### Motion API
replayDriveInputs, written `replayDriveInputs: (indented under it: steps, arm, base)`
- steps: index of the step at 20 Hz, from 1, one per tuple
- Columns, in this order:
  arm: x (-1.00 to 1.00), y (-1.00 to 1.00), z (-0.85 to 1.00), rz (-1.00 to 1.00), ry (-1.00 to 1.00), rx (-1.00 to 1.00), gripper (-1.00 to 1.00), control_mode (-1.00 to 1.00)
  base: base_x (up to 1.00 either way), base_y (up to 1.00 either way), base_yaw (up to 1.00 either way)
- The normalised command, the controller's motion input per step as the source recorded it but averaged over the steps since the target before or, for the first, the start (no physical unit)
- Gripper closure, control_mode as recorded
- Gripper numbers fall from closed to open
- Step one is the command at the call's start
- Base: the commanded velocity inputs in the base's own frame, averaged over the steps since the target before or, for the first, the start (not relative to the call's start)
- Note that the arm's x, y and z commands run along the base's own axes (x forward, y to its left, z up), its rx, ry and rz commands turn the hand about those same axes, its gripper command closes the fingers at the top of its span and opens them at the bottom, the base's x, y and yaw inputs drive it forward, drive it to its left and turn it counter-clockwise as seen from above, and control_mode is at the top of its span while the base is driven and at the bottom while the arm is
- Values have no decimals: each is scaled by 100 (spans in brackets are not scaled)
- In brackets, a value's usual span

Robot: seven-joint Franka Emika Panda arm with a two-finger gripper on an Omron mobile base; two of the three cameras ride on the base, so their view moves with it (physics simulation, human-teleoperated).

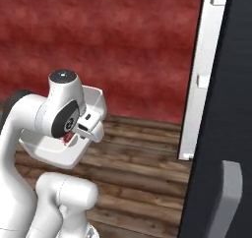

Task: Place the tupperware on the second highest shelf of the fridge. Make space for the tupperware among the existing items by rearranging them on the shelves if needed. Close the fridge door when finished.

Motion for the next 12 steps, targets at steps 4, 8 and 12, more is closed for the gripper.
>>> replayDriveInputs:
  steps: [4,8,12]
  arm:
    - [0,0,0,0,0,0,100,100]
    - [0,0,0,0,0,0,100,100]
    - [0,0,0,0,0,0,100,100]
  base:
    - [97,5,0]
    - [61,19,-11]
    - [42,37,-25]
